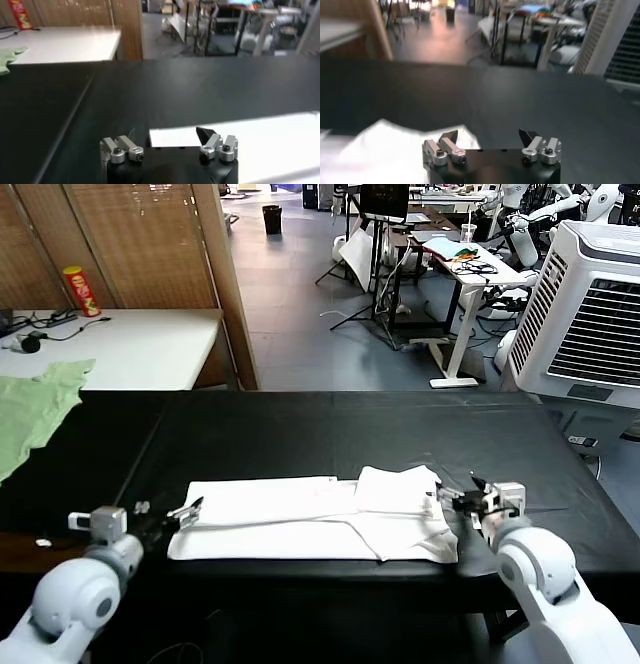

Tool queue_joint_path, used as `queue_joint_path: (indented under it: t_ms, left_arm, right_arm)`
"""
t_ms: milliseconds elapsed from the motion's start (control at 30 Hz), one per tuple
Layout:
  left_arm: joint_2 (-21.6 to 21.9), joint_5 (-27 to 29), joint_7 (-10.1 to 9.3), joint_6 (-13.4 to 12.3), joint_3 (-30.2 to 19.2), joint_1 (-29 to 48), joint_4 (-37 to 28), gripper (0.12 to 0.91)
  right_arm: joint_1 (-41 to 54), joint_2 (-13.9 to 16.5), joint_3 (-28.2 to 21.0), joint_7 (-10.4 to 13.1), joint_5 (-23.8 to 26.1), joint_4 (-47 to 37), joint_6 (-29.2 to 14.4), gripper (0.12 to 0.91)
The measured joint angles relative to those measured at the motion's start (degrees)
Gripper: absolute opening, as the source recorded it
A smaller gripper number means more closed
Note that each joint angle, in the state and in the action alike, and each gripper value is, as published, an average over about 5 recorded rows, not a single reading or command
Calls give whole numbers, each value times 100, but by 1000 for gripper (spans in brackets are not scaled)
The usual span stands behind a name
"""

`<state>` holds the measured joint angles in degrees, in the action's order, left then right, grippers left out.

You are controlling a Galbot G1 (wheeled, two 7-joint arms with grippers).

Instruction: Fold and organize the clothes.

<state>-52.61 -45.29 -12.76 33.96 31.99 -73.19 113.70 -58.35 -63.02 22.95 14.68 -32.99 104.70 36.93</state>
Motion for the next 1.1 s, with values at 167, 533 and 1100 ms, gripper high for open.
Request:
queue_joint_path:
  t_ms: [167,533,1100]
  left_arm:
    - [-242,-72,17,-6,-164,357,-479,798]
    - [-486,-102,78,-18,-245,544,-1021,658]
    - [-694,337,226,-503,-234,633,-1343,127]
  right_arm:
    - [290,-269,-222,6,113,-461,-20,798]
    - [329,-515,-415,-24,223,-749,17,669]
    - [65,-803,-288,290,760,-736,-477,126]
